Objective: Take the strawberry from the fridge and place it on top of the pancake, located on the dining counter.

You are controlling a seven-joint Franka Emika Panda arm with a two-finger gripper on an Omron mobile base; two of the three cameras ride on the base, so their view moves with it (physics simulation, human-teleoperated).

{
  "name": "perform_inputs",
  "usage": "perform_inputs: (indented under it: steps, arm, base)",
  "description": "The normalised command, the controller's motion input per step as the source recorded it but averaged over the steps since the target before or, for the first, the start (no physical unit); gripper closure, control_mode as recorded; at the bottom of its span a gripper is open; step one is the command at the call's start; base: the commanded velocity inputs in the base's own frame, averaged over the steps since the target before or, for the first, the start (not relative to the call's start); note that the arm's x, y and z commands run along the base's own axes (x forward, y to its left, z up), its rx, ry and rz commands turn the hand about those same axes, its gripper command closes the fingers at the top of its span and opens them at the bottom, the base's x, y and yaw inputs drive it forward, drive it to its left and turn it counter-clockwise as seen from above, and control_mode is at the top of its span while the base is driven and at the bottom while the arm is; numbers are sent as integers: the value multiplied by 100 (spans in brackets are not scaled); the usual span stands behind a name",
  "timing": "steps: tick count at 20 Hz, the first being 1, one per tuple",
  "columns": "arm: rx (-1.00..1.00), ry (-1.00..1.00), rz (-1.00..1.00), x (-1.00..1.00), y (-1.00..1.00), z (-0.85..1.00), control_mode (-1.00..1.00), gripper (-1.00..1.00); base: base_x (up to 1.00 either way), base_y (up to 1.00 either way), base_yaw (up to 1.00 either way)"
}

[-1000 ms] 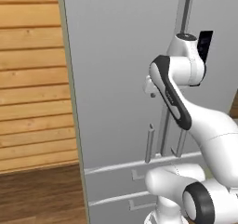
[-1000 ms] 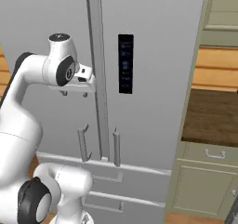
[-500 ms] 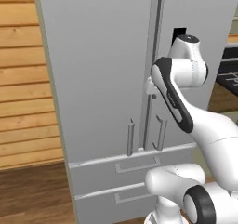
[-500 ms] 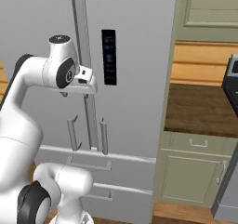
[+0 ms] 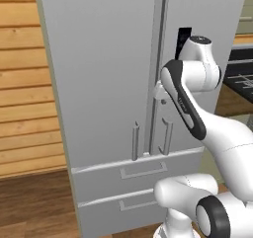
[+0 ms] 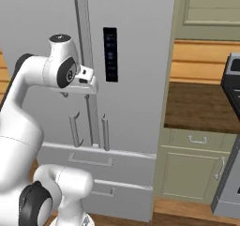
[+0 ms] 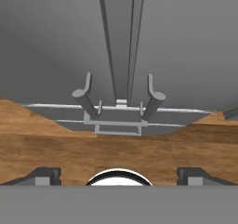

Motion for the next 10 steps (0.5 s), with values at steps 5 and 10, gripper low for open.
perform_inputs:
  steps: [5,10]
  arm:
    - [0,0,0,0,0,0,100,-100]
    - [0,0,0,0,-2,-9,-100,-100]
  base:
    - [-75,0,-6]
    - [-26,-3,-3]
